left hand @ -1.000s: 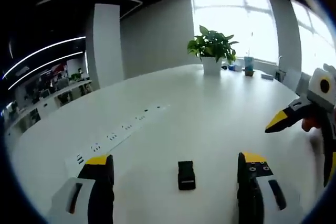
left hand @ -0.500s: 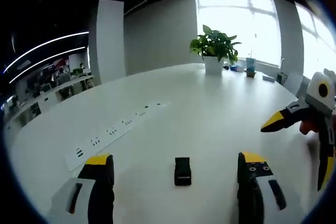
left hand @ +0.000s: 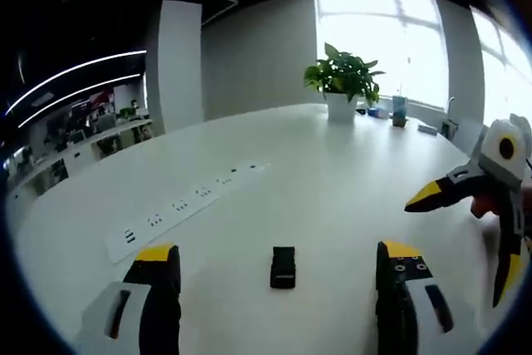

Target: Snap the two parts of the plastic buckle together until the buckle closes and remains connected.

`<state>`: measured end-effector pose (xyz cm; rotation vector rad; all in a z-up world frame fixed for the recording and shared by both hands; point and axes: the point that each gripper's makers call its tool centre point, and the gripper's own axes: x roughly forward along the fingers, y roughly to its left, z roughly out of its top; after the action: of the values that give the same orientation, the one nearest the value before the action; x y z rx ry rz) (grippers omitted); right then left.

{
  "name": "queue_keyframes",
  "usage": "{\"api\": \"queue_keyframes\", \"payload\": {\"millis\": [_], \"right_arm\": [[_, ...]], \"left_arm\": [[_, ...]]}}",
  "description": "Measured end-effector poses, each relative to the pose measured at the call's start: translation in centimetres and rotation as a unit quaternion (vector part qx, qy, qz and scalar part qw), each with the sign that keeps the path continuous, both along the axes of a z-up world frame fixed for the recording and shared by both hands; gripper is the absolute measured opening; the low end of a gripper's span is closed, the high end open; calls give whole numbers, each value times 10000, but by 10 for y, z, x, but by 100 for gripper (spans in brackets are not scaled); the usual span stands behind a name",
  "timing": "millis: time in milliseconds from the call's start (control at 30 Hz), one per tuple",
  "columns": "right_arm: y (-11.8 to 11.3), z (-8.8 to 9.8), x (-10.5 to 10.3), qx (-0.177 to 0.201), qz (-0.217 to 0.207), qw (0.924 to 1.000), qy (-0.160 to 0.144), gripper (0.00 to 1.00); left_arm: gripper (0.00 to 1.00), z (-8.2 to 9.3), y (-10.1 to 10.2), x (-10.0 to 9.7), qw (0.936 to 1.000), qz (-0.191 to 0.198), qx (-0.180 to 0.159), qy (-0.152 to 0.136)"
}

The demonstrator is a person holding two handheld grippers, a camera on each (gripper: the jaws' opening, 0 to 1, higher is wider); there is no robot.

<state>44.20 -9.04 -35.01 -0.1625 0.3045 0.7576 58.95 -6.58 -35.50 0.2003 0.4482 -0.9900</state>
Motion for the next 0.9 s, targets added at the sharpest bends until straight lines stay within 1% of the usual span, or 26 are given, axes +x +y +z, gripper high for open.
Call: {"api": "queue_keyframes", "payload": {"millis": [133,233,367,467,600,733,800,900], "right_arm": [[0,0,0,-1,-7,10000,-14,100],[-1,1,0,-2,-28,10000,-31,100],[-2,0,1,-12,-35,10000,-29,100],[-3,-2,1,-41,-48,10000,-13,100],[-4,0,1,-34,-61,10000,-51,100],[-6,-1,5,-53,-75,9999,-47,100],[-6,-1,5,-58,-74,9999,-51,100],[-6,0,5,-54,-72,9999,-74,100]], "left_arm": [[99,2,4,-3,10000,54,-17,-4],[99,2,6,-6,9999,82,21,-82],[99,4,7,-6,9999,120,-65,-42],[99,4,7,-10,9999,114,-29,-40],[99,7,8,-10,9998,158,-4,-138],[99,10,11,-13,9997,206,-66,-103],[99,9,12,-13,9997,215,-84,-46],[99,8,15,-16,9997,238,-85,-41]]}}
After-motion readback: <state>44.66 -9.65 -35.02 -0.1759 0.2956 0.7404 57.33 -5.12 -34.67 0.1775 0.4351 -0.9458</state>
